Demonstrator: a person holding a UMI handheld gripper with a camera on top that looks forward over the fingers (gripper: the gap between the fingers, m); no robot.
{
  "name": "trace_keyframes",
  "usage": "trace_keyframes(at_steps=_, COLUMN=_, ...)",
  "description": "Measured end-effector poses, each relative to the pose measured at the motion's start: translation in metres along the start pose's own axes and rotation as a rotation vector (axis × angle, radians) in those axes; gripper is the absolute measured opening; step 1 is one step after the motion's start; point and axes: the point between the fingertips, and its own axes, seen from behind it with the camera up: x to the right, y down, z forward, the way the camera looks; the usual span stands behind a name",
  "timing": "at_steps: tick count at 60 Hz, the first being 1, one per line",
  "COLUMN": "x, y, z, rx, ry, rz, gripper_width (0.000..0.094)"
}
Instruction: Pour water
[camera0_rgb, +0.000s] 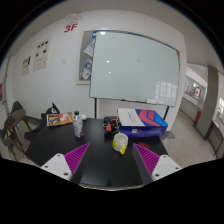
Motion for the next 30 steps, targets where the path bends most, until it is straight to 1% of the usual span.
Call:
trace_keyframes(at_steps=7, x=0.0, y=0.009, z=0.011, rx=-0.026, ry=0.023, rz=0.003, gripper_width=0.0848)
trace_keyframes(at_steps=14, x=-0.011, y=0.032, z=0.031, rx=-0.057, ry=0.032, rz=-0.001, gripper_width=0.0848)
trace_keyframes(at_steps=24, x=-0.064, y=0.08, z=0.075, rx=-0.098, ry=-0.001, rz=-0.005, gripper_width=0.0846)
trace_keyframes(at_steps=30, x=-0.107, y=0.092, z=0.111, rx=-0.104, ry=-0.018, rz=0.034, gripper_width=0.0845)
